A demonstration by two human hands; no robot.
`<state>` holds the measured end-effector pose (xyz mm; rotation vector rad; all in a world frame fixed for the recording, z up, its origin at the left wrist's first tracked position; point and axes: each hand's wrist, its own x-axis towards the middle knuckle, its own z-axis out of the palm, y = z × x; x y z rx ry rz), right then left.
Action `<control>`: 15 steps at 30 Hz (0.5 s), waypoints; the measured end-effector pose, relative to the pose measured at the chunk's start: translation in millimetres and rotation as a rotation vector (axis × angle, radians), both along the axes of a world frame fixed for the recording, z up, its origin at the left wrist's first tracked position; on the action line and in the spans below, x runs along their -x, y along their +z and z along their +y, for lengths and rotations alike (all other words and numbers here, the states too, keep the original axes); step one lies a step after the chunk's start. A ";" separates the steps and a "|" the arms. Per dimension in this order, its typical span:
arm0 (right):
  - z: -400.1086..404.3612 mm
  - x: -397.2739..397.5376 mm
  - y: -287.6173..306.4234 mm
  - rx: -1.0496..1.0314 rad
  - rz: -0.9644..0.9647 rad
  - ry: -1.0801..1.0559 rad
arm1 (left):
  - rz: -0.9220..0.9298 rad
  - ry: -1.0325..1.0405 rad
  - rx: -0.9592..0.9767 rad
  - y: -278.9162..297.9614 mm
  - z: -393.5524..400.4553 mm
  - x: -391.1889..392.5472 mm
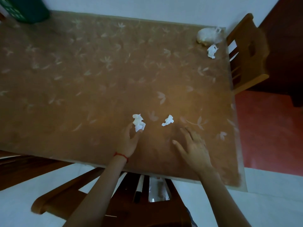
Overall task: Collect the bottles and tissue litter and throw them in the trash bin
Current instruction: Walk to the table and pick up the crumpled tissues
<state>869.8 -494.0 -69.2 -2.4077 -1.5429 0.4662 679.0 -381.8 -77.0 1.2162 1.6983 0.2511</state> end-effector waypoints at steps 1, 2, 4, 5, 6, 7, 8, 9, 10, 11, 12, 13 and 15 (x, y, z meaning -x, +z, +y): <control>1.9 -0.3 -1.5 -0.001 0.004 -0.010 | -0.003 -0.007 0.029 -8.1 4.6 -1.3; 3.4 -0.4 -2.6 0.001 0.011 -0.022 | -0.046 0.017 0.033 -5.0 9.1 -5.9; 5.5 -0.2 -4.5 0.002 0.022 -0.045 | -0.050 -0.008 -0.047 -19.0 27.6 -11.6; 6.3 0.0 -5.4 0.002 0.029 -0.057 | -0.048 -0.027 -0.135 -28.5 35.9 -12.9; 6.5 0.3 -5.7 0.003 0.033 -0.067 | -0.059 -0.021 -0.157 -30.3 41.5 -17.4; 6.5 1.5 -5.4 0.004 0.029 -0.072 | -0.079 -0.028 -0.186 -32.9 46.4 -21.0; 6.1 2.7 -5.3 0.002 0.027 -0.077 | -0.100 -0.029 -0.167 -33.2 49.7 -24.9; 5.9 3.5 -5.0 0.005 0.030 -0.081 | -0.118 -0.041 -0.177 -38.1 52.5 -28.7; 5.7 4.0 -4.7 0.015 0.038 -0.088 | -0.108 -0.038 -0.155 -43.0 56.2 -29.9; 5.0 4.7 -4.6 0.024 0.042 -0.093 | -0.111 -0.023 -0.168 -44.2 58.5 -34.0; 4.5 5.2 -4.4 0.027 0.044 -0.094 | -0.080 -0.007 -0.159 -48.4 61.4 -34.3; 4.1 5.6 -4.6 0.036 0.049 -0.093 | -0.059 -0.012 -0.167 -49.9 63.6 -35.7; 2.5 7.3 -2.9 0.057 0.049 -0.095 | -0.040 -0.019 -0.157 -48.5 64.9 -40.4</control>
